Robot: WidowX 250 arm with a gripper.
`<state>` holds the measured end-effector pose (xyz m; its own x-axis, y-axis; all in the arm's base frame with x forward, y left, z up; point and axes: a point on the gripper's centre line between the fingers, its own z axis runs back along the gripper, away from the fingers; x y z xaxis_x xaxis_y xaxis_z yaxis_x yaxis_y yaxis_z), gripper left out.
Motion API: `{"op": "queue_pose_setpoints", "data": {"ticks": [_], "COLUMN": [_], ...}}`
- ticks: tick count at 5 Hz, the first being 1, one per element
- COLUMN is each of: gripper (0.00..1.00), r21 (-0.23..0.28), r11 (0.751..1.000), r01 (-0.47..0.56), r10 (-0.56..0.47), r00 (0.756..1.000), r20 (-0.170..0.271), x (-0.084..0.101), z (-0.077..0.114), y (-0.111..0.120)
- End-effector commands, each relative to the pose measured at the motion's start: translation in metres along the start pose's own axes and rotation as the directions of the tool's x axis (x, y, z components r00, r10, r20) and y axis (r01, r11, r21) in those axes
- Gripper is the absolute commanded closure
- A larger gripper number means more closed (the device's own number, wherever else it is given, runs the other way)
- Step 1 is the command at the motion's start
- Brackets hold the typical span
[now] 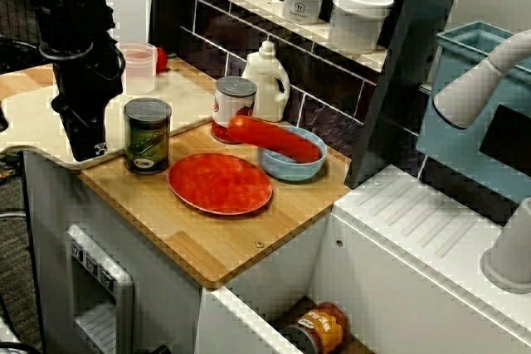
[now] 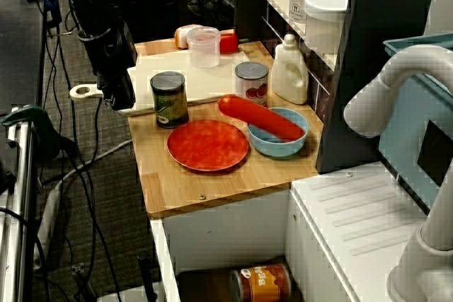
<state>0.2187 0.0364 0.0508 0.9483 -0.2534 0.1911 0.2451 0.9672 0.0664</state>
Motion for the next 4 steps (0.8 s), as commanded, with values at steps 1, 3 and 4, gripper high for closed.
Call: {"op": "queue_pose_setpoints", "data": {"ticks": [1,3,4], "gripper": [1.00,1.00,1.00], "r21": [0.012,0.015,0.016], "r11": [0.999,0.998,0.998], "r01": [-0.031,-0.054,-0.065], "r10": [0.031,0.053,0.065], "r00": [0.999,0.998,0.997], "r20": [0.020,0.024,0.029], "x": [0.012,0.024,0.030], "z": [0.002,-0.003,-0.004], "y": [0.002,-0.001,-0.004]}}
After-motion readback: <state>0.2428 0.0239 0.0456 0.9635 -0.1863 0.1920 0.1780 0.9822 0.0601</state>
